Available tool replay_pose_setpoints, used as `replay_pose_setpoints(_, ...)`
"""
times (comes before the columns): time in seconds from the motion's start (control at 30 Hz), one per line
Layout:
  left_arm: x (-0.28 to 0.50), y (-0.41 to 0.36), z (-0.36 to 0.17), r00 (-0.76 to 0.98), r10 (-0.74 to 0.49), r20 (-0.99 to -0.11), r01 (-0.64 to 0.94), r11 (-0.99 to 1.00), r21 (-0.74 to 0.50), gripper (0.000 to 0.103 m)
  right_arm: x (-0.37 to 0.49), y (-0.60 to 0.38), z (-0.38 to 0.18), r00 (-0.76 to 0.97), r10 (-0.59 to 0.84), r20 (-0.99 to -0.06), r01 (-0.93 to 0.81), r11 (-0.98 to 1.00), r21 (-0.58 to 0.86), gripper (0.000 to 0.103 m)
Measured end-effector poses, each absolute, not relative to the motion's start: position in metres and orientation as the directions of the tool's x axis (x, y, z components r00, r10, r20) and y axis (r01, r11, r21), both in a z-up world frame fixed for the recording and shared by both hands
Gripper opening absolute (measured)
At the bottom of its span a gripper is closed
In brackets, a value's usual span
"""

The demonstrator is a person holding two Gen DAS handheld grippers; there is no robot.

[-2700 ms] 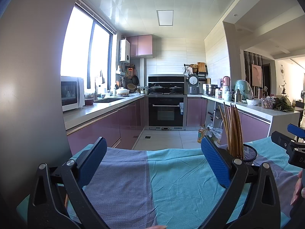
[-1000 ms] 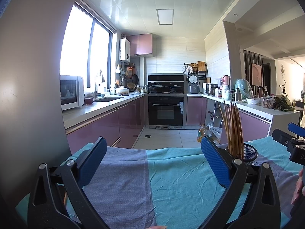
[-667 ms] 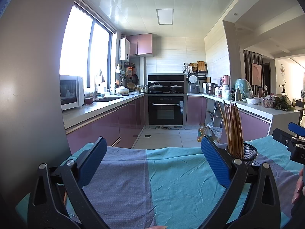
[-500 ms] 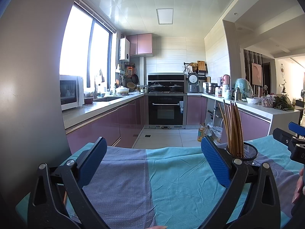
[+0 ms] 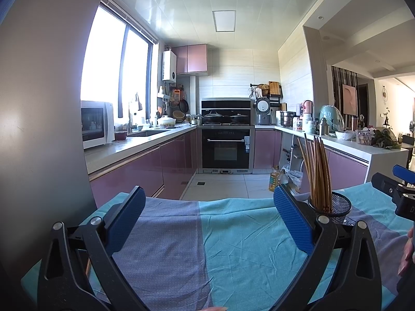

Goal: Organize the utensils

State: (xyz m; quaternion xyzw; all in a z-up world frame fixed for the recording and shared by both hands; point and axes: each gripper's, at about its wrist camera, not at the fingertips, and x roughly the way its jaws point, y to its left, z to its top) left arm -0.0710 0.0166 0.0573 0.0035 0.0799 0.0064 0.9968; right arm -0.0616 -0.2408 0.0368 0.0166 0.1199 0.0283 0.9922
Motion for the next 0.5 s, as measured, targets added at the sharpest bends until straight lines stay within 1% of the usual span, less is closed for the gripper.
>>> replay_pose_setpoints(0.5,-0.0653,0.0149,0.0472,0.981,0.007,-0.192,-0.007,1.0,0.003,0.097,-0.0564,-0.2441,0.0337,0.965,0.05,-0.257,-0.041,0.998,0.04,0.097)
